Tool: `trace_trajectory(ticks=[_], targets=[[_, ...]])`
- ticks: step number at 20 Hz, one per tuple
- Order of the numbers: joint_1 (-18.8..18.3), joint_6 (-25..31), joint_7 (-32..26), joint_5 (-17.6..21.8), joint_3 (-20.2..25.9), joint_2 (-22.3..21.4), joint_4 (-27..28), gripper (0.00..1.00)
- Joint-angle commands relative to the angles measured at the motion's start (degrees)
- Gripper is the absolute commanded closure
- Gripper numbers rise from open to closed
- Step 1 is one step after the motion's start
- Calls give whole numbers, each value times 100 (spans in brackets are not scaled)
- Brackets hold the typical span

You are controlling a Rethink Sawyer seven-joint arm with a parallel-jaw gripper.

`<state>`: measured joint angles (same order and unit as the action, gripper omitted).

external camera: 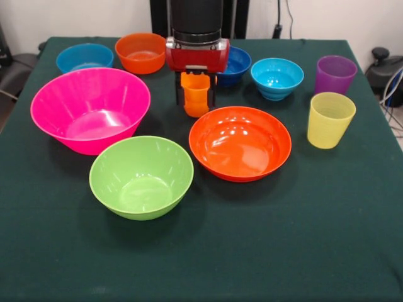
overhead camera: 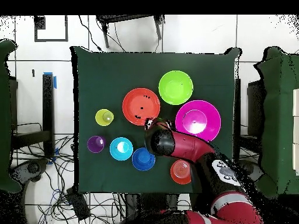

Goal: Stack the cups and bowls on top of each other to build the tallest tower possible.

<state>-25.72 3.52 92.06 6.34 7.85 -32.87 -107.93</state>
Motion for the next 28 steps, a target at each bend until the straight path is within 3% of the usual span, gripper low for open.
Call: trace_trajectory(ticks=[1,8,17,23,28], targets=[[-74,115,241,436,677,414,314,0],[116,449,110,600,386,6,321,0],[42,976,-73,733,371,-464,360,0],[-72,1128,-171,793,432,-487,414,0],[-167,664,-180,1097,411,103,689,0]])
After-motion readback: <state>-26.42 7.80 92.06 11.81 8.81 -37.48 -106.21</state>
